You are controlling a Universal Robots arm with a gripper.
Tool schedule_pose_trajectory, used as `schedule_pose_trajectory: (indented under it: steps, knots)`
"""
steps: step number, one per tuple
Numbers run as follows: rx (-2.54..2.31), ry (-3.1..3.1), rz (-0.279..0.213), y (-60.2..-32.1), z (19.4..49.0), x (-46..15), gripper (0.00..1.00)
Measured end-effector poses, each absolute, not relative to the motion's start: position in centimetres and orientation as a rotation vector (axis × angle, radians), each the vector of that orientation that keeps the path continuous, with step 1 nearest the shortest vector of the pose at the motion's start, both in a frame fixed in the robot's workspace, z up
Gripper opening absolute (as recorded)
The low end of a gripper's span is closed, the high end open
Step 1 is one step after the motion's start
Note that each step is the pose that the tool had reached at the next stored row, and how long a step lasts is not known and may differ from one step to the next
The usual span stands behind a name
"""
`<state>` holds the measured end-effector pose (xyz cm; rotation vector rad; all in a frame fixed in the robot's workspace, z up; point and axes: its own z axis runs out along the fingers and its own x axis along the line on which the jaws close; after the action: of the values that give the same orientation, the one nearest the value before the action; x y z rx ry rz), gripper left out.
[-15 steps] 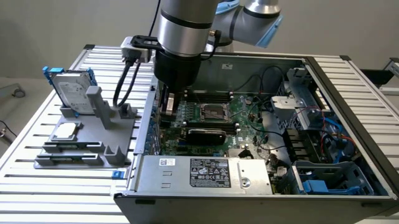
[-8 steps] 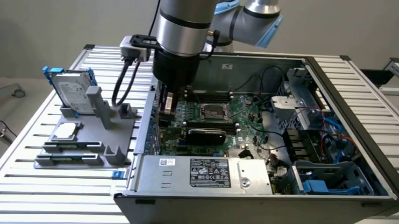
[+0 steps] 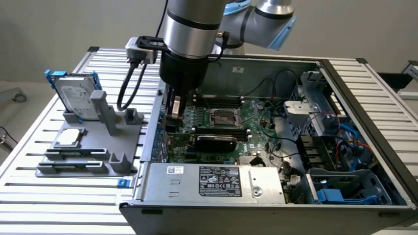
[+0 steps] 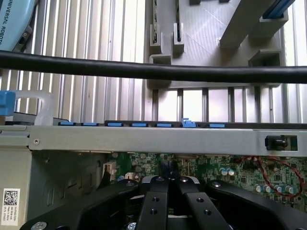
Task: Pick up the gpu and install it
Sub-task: 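Press down on the gpu until it lock into place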
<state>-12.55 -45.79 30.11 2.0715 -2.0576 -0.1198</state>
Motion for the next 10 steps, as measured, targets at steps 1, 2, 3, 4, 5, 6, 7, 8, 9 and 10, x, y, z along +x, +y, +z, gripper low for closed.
schedule_pose_trajectory:
  steps: [1, 2, 3, 4, 5, 6, 7, 8, 9, 10]
  knots:
    - [2.071, -2.057, -0.120, -45.75, 30.10, -12.55, 0.11]
    - [2.071, -2.057, -0.121, -45.72, 30.09, -12.56, 0.11]
    - [2.071, -2.057, -0.121, -45.68, 30.08, -12.56, 0.11]
    - [2.071, -2.057, -0.122, -45.65, 30.05, -12.57, 0.11]
    - [2.070, -2.056, -0.122, -45.63, 30.03, -12.58, 0.11]
    - [2.070, -2.056, -0.123, -45.62, 30.00, -12.57, 0.11]
    - [2.070, -2.056, -0.123, -45.60, 29.97, -12.58, 0.11]
    - [2.070, -2.056, -0.123, -45.58, 29.94, -12.58, 0.11]
    - [2.070, -2.055, -0.123, -45.56, 29.91, -12.58, 0.11]
    - [2.069, -2.055, -0.124, -45.54, 29.89, -12.58, 0.11]
